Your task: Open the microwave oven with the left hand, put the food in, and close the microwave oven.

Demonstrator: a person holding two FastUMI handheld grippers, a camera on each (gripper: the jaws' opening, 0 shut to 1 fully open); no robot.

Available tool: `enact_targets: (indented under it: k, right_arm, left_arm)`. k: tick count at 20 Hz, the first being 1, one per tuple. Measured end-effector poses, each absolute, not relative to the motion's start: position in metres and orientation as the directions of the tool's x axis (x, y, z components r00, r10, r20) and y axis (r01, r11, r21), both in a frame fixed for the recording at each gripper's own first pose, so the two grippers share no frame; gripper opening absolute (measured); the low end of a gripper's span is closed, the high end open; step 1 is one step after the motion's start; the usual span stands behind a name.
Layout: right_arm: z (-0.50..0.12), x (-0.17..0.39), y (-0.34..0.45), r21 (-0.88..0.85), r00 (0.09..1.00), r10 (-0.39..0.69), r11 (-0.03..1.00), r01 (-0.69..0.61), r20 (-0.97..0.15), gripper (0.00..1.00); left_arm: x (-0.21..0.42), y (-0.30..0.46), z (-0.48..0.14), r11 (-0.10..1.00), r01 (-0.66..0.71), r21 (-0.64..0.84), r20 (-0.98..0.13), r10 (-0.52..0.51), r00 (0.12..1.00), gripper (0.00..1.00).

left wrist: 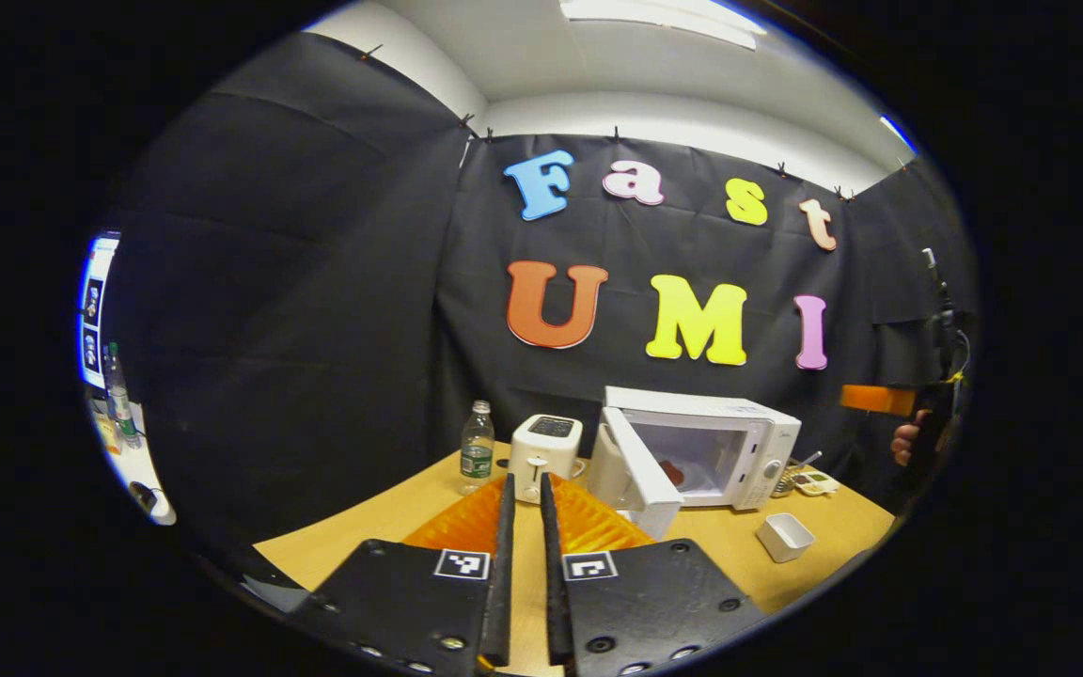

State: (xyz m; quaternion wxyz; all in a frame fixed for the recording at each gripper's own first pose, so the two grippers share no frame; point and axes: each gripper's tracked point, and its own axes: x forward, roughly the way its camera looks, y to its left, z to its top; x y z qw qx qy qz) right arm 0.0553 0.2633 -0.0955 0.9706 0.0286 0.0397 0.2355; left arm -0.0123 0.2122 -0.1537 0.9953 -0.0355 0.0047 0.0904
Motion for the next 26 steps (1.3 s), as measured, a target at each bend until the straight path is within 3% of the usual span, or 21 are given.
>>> enact_targets:
  k: [1,7,11,17,26]
  right_arm:
    - [-0.084,0.042,0.254,0.087,0.883,0.468,0.882,-0.463,-0.037,0.86]
    - [-0.05,-0.01,0.183,0.091,0.902,0.429,0.897,-0.432,0.051,0.85]
    - [-0.026,-0.028,0.159,0.043,0.908,0.403,0.911,-0.41,0.114,0.85]
    - [-0.036,-0.036,0.127,0.012,0.915,0.392,0.919,-0.394,0.092,0.85]
    - [-0.025,-0.04,0.081,0.027,0.951,0.286,0.956,-0.291,0.121,0.85]
  left_arm:
    - [-0.016,0.214,-0.153,0.982,-0.176,-0.069,-0.012,0.176,0.984,0.0]
    - [0.019,0.215,-0.195,0.988,-0.15,-0.027,-0.068,0.148,0.987,0.0]
    - [0.037,0.176,-0.228,1.0,0.003,-0.021,-0.099,-0.005,0.995,0.0]
    - [0.064,0.167,-0.263,1.0,0.003,0.002,-0.144,-0.003,0.99,0.0]
    - [0.072,0.098,-0.268,0.993,0.113,-0.038,-0.15,-0.118,0.982,0.0]
